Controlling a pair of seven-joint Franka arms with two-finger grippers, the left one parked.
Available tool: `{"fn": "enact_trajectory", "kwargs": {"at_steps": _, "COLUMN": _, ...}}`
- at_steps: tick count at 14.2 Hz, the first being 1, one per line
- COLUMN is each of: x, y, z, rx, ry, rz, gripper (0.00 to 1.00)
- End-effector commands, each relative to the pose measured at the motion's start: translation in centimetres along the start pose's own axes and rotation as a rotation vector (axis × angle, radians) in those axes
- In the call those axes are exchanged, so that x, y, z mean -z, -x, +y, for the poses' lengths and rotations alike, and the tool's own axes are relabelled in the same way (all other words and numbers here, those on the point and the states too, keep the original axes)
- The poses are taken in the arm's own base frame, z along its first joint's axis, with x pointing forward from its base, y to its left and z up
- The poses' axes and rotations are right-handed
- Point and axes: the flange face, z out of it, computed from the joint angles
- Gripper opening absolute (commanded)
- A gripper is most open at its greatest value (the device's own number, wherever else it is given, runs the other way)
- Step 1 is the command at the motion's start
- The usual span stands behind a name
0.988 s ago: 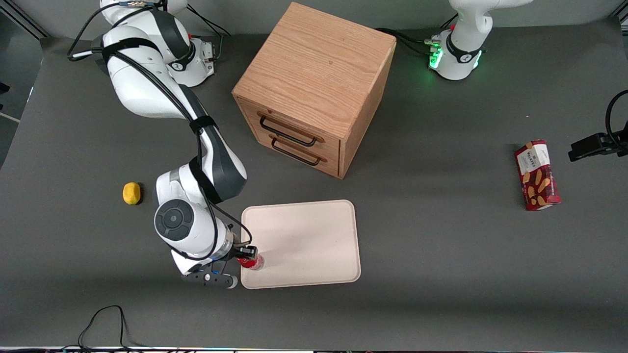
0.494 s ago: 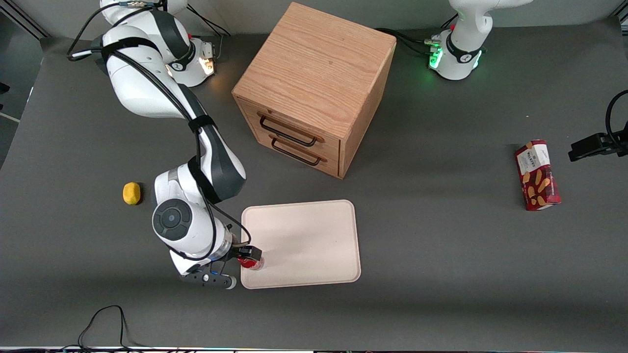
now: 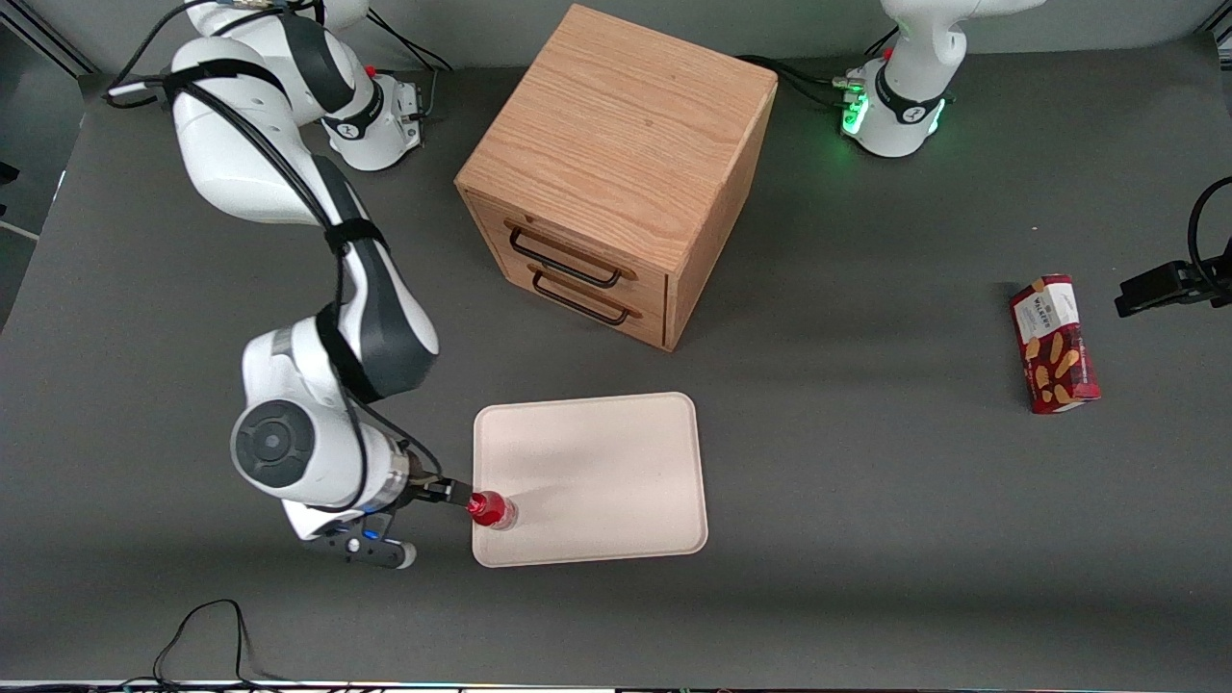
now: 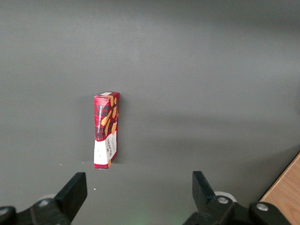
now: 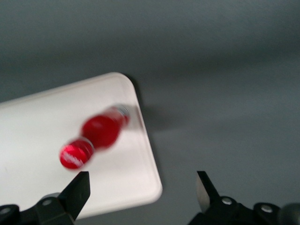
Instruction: Place coke bottle on tray
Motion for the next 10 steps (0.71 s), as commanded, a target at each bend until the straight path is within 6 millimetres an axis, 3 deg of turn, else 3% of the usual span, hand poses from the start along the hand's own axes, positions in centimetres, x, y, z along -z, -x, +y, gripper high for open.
{"fn": "enact_trajectory", "kwargs": {"at_steps": 1, "x": 3.7, "y": 1.9, "z": 3.2, "rx": 0.054, "ry": -0.002, "rz": -0.082, "gripper": 1.0}}
{"fn": "enact_trajectory", "kwargs": {"at_steps": 3, "x": 6.0, "y": 4.1, "z": 6.7, "rx": 0.123, "ry": 0.004, "rz": -0.115, "gripper": 1.0}}
{"fn": "enact_trajectory", "kwargs": {"at_steps": 7, "x": 9.9, "y": 10.2, "z": 15.8, "rx": 0.18, "ry": 0.007, "rz": -0.143, "gripper": 1.0}}
{"fn": "enact_trajectory", "kwargs": {"at_steps": 10, "x": 11.5, "y": 14.8, "z": 21.7, "rx": 0.2, "ry": 0.0, "rz": -0.108, "gripper": 1.0}}
